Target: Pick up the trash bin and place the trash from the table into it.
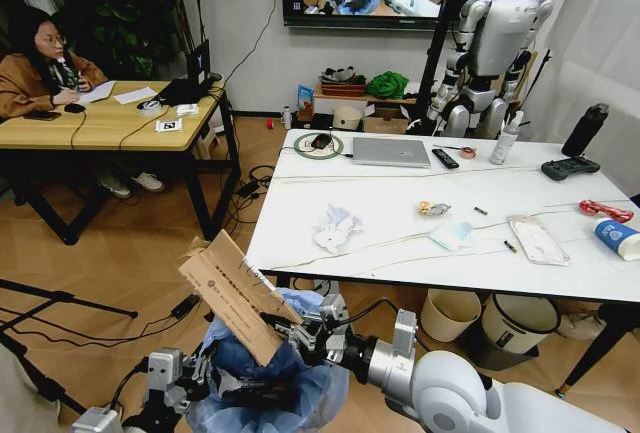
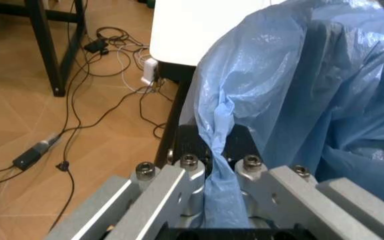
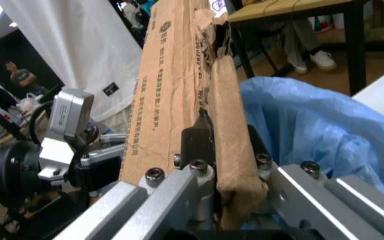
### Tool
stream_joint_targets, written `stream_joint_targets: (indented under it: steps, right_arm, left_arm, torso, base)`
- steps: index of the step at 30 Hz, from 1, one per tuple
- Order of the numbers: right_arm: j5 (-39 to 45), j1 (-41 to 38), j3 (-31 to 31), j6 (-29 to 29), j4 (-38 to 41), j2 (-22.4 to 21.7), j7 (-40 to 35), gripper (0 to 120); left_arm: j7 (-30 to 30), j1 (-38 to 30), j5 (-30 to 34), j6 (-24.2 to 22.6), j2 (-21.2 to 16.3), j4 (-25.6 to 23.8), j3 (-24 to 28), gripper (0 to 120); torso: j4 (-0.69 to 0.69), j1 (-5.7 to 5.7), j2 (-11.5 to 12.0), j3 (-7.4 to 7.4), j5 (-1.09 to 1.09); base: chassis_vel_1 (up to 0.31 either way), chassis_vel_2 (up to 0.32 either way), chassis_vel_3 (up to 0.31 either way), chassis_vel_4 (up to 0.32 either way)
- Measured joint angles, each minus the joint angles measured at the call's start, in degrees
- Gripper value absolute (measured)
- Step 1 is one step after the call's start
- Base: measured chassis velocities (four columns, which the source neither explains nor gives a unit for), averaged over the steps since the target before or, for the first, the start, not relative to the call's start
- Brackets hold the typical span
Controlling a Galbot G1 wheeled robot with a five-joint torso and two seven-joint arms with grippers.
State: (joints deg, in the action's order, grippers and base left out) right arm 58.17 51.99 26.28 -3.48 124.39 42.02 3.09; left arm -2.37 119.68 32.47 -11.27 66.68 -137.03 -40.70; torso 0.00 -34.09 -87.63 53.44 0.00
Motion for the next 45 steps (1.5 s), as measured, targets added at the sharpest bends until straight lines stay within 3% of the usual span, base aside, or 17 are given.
stream_joint_targets:
  steps: [12, 19, 21, 25, 28, 32, 37, 40, 45]
  right_arm:
    - [-0.9, 1.9, -1.4, 0.0, 0.1, -0.5, 0.0, 0]
    - [-1.3, 2.3, -1.2, -0.2, 0.1, -0.6, -0.1, 26]
    - [-1.3, 2.4, -1.3, -0.2, 0.1, -0.6, -0.2, 28]
    - [-1.5, 2.6, -1.2, -0.3, 0.2, -0.6, -0.3, 48]
    - [-1.5, 2.7, -1.2, -0.3, 0.2, -0.6, -0.3, 53]
    - [-1.6, 2.8, -1.2, -0.3, 0.2, -0.7, -0.3, 73]
    - [-1.6, 3.0, -1.0, -0.3, 0.2, -0.6, -0.5, 90]
    - [-1.8, 3.2, -1.0, -0.4, 0.2, -0.6, -0.5, 98]
    - [-1.9, 3.3, -0.9, -0.4, 0.3, -0.6, -0.5, 100]
  left_arm:
    - [0.0, 0.0, 0.1, 0.0, 0.0, -0.2, 0.0, 0]
    - [0.1, -0.2, 0.3, 0.0, -0.2, -0.3, -0.2, 0]
    - [0.1, -0.2, 0.3, 0.0, -0.2, -0.3, -0.2, 0]
    - [0.1, -0.6, 0.4, 0.0, -0.2, -0.2, -0.2, 0]
    - [0.1, -0.7, 0.5, 0.0, -0.2, -0.2, -0.1, 0]
    - [0.1, -0.7, 0.5, -0.1, -0.2, -0.1, 0.0, 0]
    - [0.1, -0.8, 0.6, -0.1, -0.3, -0.1, 0.0, 0]
    - [0.1, -0.9, 0.6, -0.1, -0.3, -0.1, 0.0, 0]
    - [0.1, -0.9, 0.7, -0.1, -0.4, 0.0, 0.0, 0]
  torso:
    - [0.00, 0.00, 0.0, 0.00, 0.00]
    - [0.00, 0.00, 0.0, 0.00, 0.00]
    - [0.00, 0.00, 0.0, 0.00, 0.00]
    - [0.00, 0.00, 0.0, 0.00, 0.00]
    - [0.00, 0.00, 0.0, 0.00, 0.00]
    - [0.00, 0.00, 0.0, 0.00, 0.00]
    - [0.00, 0.00, 0.0, 0.00, 0.00]
    - [0.00, 0.00, 0.0, 0.00, 0.00]
    - [0.00, 0.00, 0.0, 0.00, 0.00]
  base:
    - [0.000, 0.000, 0.000, 0.000]
    - [0.000, 0.000, 0.000, 0.000]
    - [0.000, 0.000, 0.000, 0.000]
    - [0.000, 0.000, 0.000, 0.000]
    - [0.000, 0.000, 0.000, 0.000]
    - [0.000, 0.000, 0.000, 0.000]
    - [0.000, 0.000, 0.000, 0.000]
    - [0.000, 0.000, 0.000, 0.000]
    - [0.000, 0.000, 0.000, 0.000]
